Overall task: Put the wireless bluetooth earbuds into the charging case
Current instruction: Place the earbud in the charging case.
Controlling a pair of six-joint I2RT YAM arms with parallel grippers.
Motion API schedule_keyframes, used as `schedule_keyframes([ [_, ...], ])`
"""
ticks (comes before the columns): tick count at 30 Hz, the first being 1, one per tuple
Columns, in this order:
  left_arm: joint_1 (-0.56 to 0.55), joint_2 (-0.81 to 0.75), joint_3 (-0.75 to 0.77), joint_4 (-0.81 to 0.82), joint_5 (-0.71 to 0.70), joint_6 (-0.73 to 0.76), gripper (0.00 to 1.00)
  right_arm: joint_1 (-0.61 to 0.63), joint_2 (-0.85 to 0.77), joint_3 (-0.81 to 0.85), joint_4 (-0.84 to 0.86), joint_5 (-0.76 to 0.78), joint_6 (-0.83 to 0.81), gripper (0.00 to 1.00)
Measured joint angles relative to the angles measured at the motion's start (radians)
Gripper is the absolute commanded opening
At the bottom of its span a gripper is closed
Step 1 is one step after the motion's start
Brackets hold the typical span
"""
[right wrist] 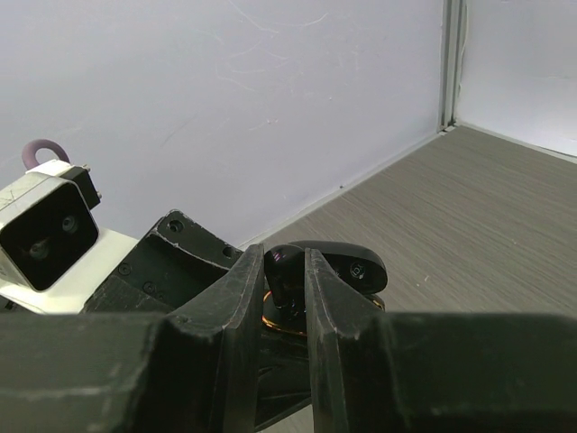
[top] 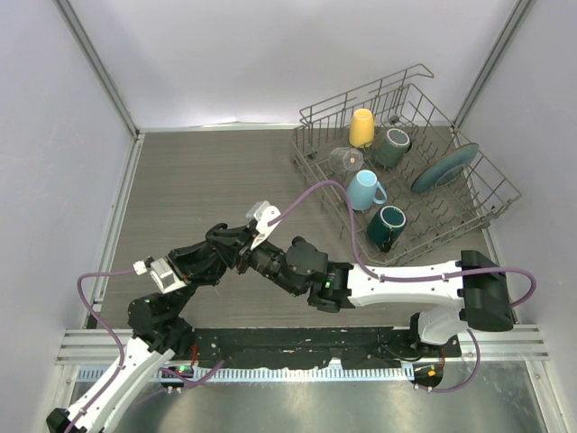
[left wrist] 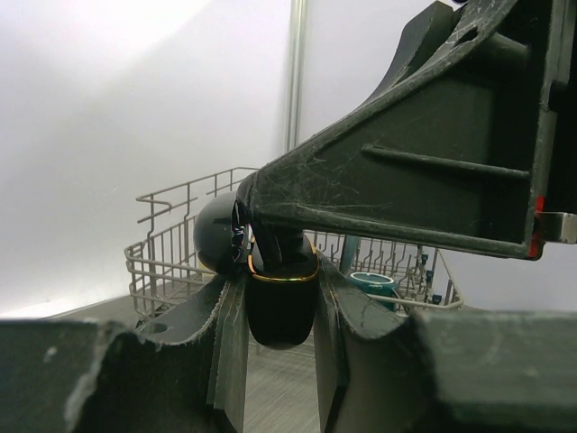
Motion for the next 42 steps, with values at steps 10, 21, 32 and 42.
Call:
schedule_keyframes([
  [10,0.0,0.0,0.0,0.002,-0.005,-0.014,0.0,0.017,0.0,-0.003,-0.001,0.036,-0.042,0.01],
  [21,0.0,-0.001,-0.002,-0.002,-0.014,-0.027,0.0,0.021,-0.021,-0.024,-0.016,0.038,-0.048,0.05],
  [32,0.0,0.0,-0.003,-0.003,-0.014,-0.027,0.0,0.022,-0.023,-0.022,-0.03,0.044,-0.047,0.34],
  [42,0.001,0.003,-0.003,-0.004,-0.034,-0.026,0.0,0.032,-0.032,-0.016,-0.064,0.049,-0.043,0.59],
])
